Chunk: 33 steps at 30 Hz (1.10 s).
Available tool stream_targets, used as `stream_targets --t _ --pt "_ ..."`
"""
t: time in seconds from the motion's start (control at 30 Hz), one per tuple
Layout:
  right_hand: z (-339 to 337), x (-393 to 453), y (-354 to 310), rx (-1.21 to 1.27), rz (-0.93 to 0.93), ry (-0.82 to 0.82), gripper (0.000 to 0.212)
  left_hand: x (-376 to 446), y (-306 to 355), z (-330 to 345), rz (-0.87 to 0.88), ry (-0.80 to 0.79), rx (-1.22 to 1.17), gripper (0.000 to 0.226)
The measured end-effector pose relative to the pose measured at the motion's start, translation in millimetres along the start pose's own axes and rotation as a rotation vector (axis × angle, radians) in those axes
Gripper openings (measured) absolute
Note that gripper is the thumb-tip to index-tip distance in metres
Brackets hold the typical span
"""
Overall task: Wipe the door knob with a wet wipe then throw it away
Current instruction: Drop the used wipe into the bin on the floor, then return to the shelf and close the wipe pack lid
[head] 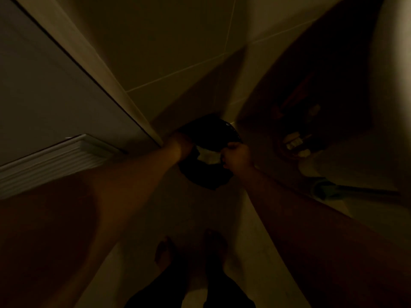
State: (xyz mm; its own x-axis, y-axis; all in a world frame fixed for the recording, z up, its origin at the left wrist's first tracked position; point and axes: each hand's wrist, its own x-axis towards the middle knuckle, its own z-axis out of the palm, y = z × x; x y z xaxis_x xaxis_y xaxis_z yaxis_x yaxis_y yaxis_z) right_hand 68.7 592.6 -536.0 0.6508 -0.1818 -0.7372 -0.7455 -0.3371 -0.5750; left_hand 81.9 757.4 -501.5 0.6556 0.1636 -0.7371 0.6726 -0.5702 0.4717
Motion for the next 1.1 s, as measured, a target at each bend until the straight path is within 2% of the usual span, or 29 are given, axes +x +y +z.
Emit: stream_targets --t 0.07,0.13,0.23,0.3,0.47,0.63,0.87,1.1 --pt "-12 -35 -22 -0.049 -0.041 -0.02 0.025 -13 6 -9 0.043 0.021 0.034 0.03" --pt "-26 -66 -41 -0.174 -0.09 -0.034 0.032 -33 16 -22 0.043 0.041 0.066 0.016" --pt "-42 -103 -66 -0.314 -0.137 -0.026 0.038 -70 36 -42 0.08 0.036 0.098 0.026" --pt "-50 -128 -84 -0.315 -0.167 -0.023 0.041 -98 49 -59 0.113 0.038 0.13 0.028" --pt "-89 -213 -140 -0.447 -0.338 -0.108 0.043 -194 93 -109 0.121 0.078 0.246 0.041" --pt "-143 -297 -201 -0.588 -0.553 -0.119 0.045 -298 151 -159 0.222 0.087 0.512 0.052" --pt "-206 -384 -264 -0.569 -0.636 0.053 0.057 -402 219 -212 0.467 0.212 0.676 0.051" --pt "-249 -472 -278 -0.593 -0.715 0.213 0.057 -484 241 -237 0.634 0.318 0.734 0.052"
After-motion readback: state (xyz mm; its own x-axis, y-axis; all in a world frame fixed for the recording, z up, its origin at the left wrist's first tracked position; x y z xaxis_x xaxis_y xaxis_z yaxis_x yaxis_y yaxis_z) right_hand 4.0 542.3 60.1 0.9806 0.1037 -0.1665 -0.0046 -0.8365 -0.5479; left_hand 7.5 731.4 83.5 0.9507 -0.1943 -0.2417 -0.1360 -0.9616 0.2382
